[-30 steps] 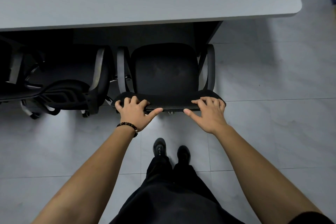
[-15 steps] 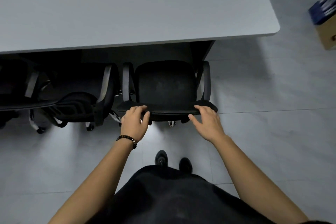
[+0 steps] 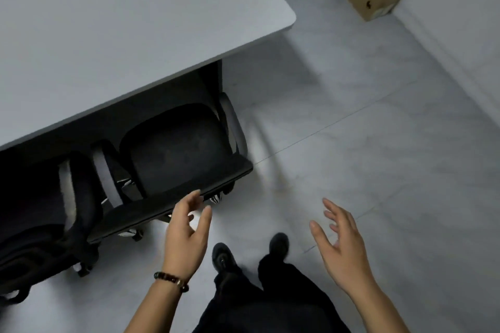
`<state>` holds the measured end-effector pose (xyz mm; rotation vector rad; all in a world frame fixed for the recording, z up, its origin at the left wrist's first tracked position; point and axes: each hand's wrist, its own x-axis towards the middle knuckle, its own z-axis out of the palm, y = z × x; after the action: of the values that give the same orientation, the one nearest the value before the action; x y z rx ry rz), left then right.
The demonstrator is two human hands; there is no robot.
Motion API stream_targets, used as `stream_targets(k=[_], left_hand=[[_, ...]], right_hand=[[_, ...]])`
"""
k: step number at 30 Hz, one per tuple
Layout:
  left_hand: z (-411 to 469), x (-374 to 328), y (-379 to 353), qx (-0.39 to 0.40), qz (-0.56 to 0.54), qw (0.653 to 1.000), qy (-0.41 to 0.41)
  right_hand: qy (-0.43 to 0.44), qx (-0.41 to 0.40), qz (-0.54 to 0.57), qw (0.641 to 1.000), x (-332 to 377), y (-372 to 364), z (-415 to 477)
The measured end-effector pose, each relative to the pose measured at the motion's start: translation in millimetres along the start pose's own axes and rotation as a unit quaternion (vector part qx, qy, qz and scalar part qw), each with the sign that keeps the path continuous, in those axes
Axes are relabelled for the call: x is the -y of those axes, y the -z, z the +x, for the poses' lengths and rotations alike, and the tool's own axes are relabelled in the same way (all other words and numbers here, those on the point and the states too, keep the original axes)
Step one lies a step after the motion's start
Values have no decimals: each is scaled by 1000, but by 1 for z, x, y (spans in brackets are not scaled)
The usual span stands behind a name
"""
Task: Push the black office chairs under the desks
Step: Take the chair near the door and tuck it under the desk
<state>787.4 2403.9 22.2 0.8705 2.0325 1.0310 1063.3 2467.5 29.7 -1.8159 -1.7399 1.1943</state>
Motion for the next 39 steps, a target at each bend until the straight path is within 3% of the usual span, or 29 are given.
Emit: stream_targets(k=[5, 10, 17, 25, 31, 35, 39], left_hand=[[59, -94, -75, 81, -12, 993, -89], [100, -186, -168, 105, 10, 979, -176], [157, -291, -294, 69, -3, 979, -194], [247, -350, -344, 28, -22, 986, -162], [394, -376, -390, 13, -44, 993, -106], [501, -439, -407, 15, -43, 993, -113], [597, -508, -425, 40, -44, 991, -117]], right_hand=[[13, -148, 62, 987, -14, 86, 41], [22, -217, 108, 970, -42, 157, 105], [65, -178, 89, 978, -56, 256, 247], [105, -108, 85, 985, -13, 318, 404], [102, -64, 30, 992, 18, 326, 568], [118, -46, -4, 992, 77, 361, 674], [114, -76, 42, 990, 125, 395, 768]])
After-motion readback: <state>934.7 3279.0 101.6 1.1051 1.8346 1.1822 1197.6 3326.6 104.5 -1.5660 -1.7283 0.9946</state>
